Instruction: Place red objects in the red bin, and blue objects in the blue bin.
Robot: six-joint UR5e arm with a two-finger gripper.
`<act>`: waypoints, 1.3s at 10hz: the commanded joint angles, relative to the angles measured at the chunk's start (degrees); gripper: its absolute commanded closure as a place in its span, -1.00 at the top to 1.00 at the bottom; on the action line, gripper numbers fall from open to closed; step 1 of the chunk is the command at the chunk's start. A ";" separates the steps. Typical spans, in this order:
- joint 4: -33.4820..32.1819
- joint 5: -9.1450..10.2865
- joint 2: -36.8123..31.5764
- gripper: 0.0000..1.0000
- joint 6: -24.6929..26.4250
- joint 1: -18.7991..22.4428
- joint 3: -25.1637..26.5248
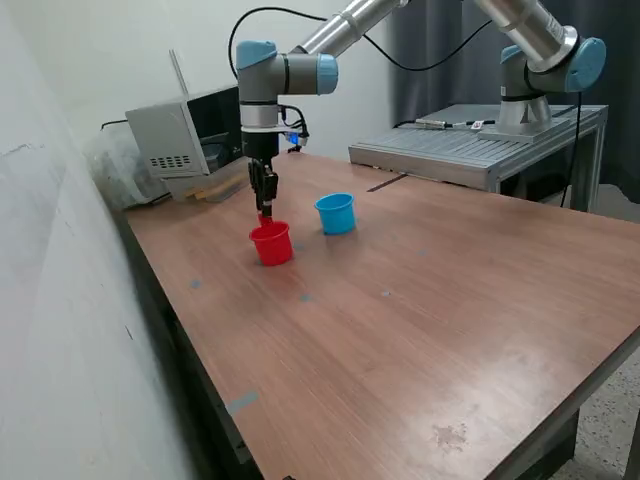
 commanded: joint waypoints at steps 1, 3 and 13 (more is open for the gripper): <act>-0.04 0.00 0.00 1.00 0.00 -0.10 0.28; 0.05 -0.35 -0.09 1.00 0.00 -0.10 0.46; 23.66 -2.55 -38.90 1.00 0.70 9.46 21.80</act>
